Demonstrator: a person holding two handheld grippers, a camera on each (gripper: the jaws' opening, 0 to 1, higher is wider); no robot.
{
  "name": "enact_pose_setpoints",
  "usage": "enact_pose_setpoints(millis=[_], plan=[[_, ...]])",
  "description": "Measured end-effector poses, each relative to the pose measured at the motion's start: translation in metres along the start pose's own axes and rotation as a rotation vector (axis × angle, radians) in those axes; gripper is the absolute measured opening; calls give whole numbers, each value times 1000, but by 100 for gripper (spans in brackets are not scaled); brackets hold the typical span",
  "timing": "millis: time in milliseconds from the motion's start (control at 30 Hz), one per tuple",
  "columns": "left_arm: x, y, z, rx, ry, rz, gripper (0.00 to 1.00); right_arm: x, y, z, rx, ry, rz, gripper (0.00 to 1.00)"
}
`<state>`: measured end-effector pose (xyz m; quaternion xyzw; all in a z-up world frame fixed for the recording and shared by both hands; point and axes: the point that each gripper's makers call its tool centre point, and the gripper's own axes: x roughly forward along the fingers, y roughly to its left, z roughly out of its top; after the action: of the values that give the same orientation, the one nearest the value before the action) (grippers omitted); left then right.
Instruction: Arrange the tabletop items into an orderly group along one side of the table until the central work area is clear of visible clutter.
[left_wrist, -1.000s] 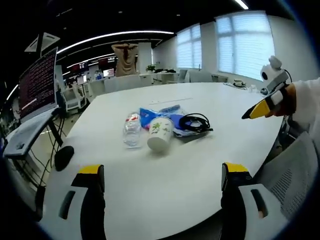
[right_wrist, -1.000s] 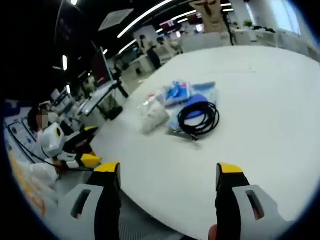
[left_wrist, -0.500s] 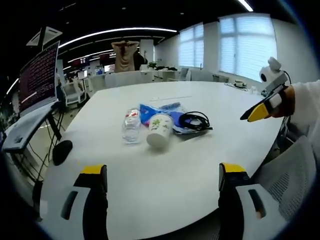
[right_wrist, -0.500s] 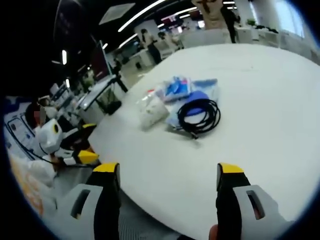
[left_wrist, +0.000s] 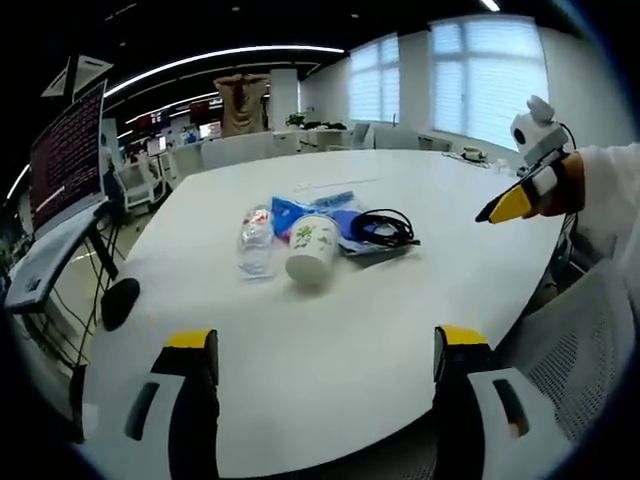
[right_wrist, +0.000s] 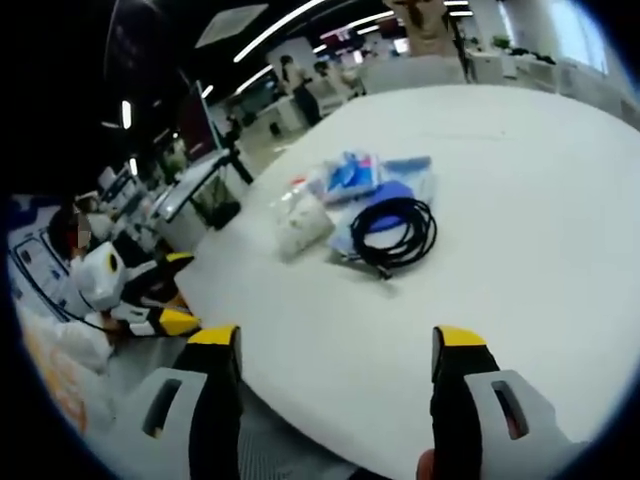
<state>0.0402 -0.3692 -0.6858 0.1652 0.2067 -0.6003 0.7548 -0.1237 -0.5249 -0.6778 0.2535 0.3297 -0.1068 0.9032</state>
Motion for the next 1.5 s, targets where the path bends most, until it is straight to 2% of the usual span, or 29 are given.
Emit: enact_pose_setpoints(millis=[300, 500, 867, 1167, 1333, 1500], plan=[[0, 1, -1, 6, 8, 4, 89, 2, 1, -6, -4, 32, 0, 75], [0, 0, -5, 14, 25, 2, 89, 6, -2, -4, -2, 18, 2, 74], [1, 1, -6, 16, 33, 5, 89, 6, 1, -15, 31, 22, 23, 72], [1, 1, -7, 14, 35, 6, 89, 3, -3, -6, 108, -24, 25, 71], [1, 2, -7, 15, 39, 8, 88, 9, -2, 1, 87, -12, 24, 71], [1, 3, -8, 18, 41, 11, 88, 15, 2, 20, 48, -19, 40, 71]])
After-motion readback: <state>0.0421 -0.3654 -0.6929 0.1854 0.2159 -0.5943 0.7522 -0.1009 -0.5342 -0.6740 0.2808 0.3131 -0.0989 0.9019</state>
